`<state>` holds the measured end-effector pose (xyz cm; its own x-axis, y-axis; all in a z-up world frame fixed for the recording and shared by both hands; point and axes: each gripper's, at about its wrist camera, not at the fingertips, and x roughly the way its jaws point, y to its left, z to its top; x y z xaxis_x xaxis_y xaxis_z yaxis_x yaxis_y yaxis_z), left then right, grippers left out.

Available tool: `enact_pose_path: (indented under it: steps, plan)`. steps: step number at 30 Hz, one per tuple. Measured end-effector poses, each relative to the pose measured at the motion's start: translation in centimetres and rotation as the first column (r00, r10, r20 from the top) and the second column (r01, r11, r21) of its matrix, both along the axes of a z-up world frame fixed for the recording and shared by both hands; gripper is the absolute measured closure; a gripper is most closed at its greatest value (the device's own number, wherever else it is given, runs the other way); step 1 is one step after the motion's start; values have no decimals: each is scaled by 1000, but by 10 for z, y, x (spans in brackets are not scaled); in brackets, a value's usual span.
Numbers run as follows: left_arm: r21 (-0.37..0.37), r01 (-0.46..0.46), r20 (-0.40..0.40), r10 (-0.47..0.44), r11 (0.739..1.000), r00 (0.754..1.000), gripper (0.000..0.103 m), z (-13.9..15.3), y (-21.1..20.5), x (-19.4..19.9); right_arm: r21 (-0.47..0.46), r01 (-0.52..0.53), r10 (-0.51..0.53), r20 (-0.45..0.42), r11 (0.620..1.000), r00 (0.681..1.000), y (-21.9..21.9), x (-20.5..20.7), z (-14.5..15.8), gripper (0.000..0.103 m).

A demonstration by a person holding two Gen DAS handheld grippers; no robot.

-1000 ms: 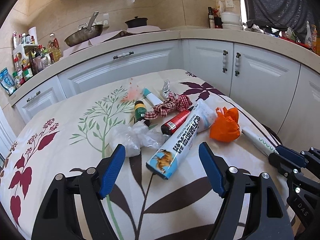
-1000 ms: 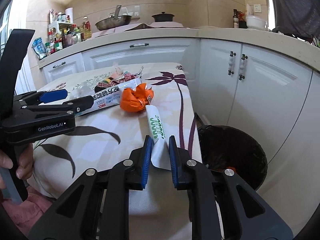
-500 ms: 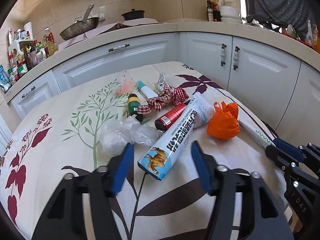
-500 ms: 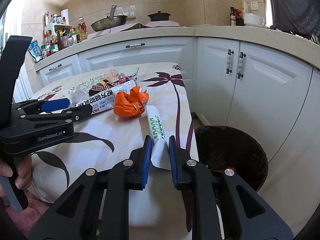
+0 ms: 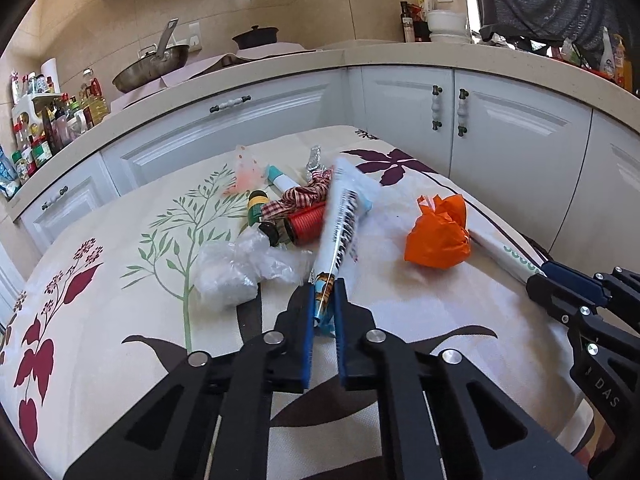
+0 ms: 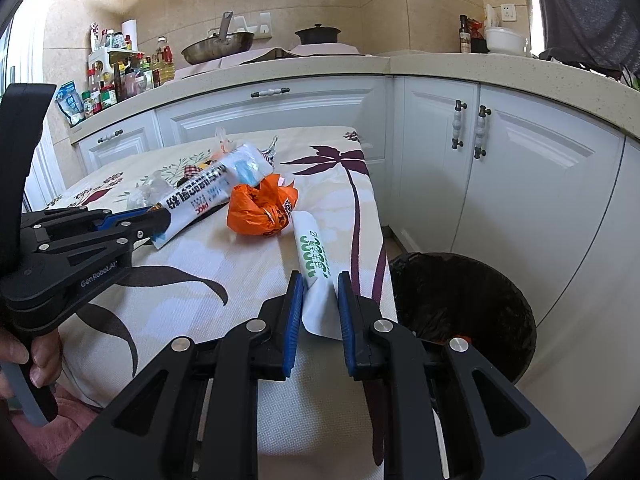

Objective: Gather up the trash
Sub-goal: 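Grasp the white-blue printed tube with the left gripper and lift it, then carry both tubes over the black bin and open both grippers to drop them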

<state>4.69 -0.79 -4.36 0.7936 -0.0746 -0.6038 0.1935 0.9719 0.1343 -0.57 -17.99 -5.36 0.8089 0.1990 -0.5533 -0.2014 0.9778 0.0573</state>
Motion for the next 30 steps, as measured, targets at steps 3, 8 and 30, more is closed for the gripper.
enact_pose_path:
  steps: [3,8,30]
  plan:
    - [-5,2,6,-2,1000,1000,96,1,1,-3,-1,4,-4,2,1000,1000,0,0,1,85]
    - [-12,-2,19,2,1000,1000,97,5,3,-8,-2,14,-14,11,1000,1000,-2,-1,2,85]
    - [-48,41,65,-38,998,997,98,26,-11,-27,-8,133,-132,88,991,987,-43,2,24,86]
